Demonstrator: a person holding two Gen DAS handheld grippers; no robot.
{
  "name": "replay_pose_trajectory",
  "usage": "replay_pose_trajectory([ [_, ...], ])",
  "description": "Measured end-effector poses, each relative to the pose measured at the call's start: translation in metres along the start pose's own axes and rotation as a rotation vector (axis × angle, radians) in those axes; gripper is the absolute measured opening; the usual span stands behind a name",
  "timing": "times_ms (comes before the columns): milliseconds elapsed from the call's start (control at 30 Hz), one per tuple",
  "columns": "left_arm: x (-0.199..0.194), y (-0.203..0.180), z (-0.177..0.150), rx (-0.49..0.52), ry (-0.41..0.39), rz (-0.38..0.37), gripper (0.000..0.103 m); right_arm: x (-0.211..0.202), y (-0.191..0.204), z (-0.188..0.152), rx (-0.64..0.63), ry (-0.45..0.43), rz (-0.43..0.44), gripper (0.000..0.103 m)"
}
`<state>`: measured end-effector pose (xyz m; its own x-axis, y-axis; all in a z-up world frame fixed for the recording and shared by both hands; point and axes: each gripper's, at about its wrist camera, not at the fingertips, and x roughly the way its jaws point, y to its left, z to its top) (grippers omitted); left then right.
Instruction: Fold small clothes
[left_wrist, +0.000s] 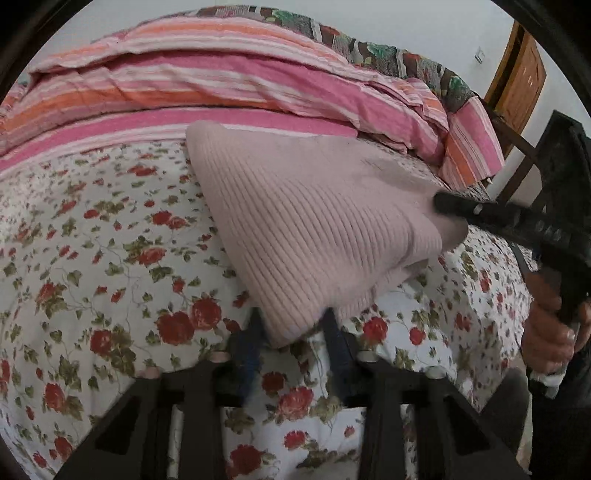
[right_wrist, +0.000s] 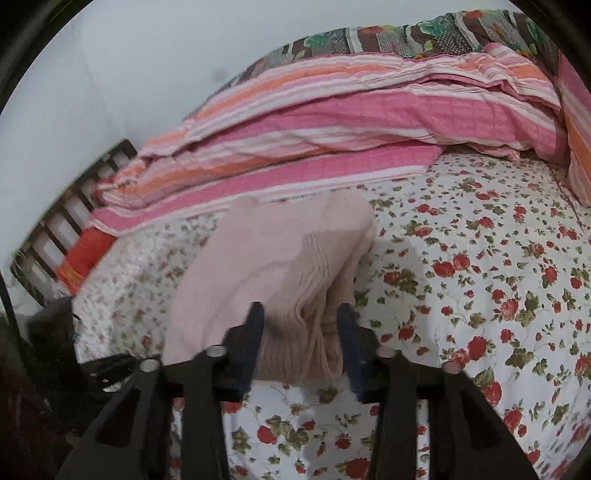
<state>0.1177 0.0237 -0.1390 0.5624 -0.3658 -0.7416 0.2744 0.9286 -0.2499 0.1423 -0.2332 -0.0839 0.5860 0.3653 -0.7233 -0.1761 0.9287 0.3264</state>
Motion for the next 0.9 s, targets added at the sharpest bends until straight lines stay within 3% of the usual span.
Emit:
replay_pose_trajectory([
  [33, -0.004, 0.001, 0.002, -0.003, -0.019, -0.003, 0.019, 0.005, 0.001, -0.001, -0.002, 0.013, -0.002, 0.007],
  [167, -0.022, 0.023, 0.008, -0.056, -0.080, -0.039, 0.016, -0.006, 0.005, -0.004, -0.041, -0.079, -0.009, 0.005],
  [233, -0.020, 0.031, 0.009, -0.078, -0.066, -0.044, 0.016, -0.003, 0.002, -0.005, -0.021, -0.060, 0.020, 0.005],
  [367, -0.012, 0.036, 0.003, -0.105, -0.028, -0.072, 0.021, 0.022, 0.002, -0.017, -0.030, 0.034, -0.046, 0.005],
  [467, -0.019, 0.036, -0.004, -0.089, -0.022, -0.071, 0.025, 0.019, -0.001, -0.017, -0.014, 0.038, -0.015, 0.007],
  [633, -0.043, 0.052, -0.004, -0.116, -0.072, -0.039, 0.030, 0.001, -0.006, 0.000, -0.009, -0.051, 0.027, 0.021],
  [900, -0.025, 0.063, 0.057, -0.133, -0.112, 0.029, 0.033, 0.027, -0.006, 0.039, -0.015, -0.107, 0.016, 0.021],
])
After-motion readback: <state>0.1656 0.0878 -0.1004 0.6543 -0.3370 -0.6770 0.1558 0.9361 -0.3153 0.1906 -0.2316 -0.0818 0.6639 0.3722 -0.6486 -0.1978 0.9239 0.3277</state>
